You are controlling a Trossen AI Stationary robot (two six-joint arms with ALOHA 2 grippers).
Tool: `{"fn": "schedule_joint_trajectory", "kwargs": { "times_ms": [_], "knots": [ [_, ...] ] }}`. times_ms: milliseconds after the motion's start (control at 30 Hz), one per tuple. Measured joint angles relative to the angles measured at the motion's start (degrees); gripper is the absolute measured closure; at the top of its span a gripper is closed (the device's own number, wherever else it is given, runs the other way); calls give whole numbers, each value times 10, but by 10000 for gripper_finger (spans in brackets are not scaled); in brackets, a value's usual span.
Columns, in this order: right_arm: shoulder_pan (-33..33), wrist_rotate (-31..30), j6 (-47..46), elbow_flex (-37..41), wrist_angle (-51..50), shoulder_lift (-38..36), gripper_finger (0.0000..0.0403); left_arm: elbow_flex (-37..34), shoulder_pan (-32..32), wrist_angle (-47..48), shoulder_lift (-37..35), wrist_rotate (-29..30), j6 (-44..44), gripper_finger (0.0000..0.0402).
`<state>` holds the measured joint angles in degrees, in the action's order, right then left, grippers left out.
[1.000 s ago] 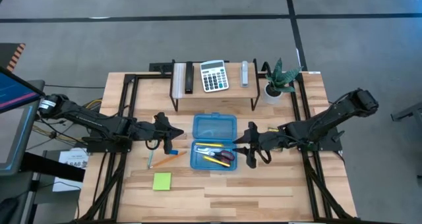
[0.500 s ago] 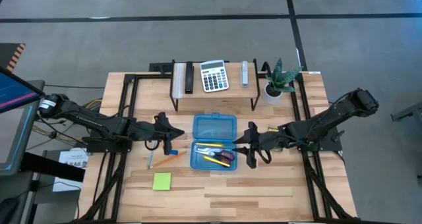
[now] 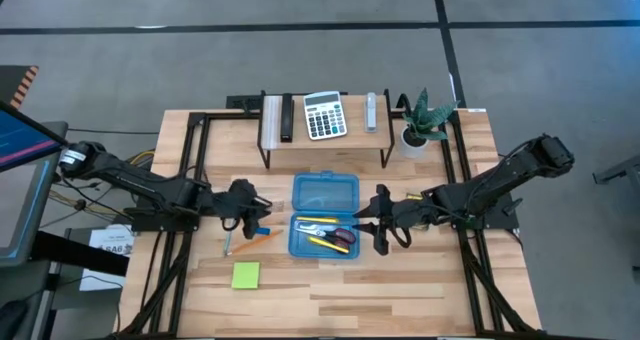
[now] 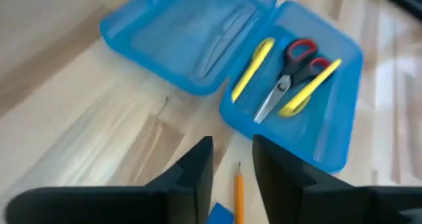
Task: Pack school essentials
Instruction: Put the blue eraser into the blue supply box
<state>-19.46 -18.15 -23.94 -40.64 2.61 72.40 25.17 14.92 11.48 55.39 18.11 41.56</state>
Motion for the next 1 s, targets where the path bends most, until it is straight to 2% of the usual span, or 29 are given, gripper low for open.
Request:
{"fn": "schedule_joint_trajectory", "kwargs": {
  "times_ms": [167, 333, 533, 767, 1000],
  "knots": [
    [-1, 0, -6, 0, 0, 0, 241, 0, 11, 15, 22, 0, 27, 266],
    [-1, 0, -9, 0, -1, 0, 239, 0, 24, 54, 40, 0, 100, 247],
    [-9, 1, -12, 0, -5, 0, 241, 0, 61, 81, 67, -1, 183, 249],
    [-16, 1, -20, 0, -5, 0, 242, 0, 98, 81, 110, 5, 215, 252],
    [-17, 1, -22, 0, -4, 0, 244, 0, 118, 91, 117, 19, 264, 252]
  ]
}}
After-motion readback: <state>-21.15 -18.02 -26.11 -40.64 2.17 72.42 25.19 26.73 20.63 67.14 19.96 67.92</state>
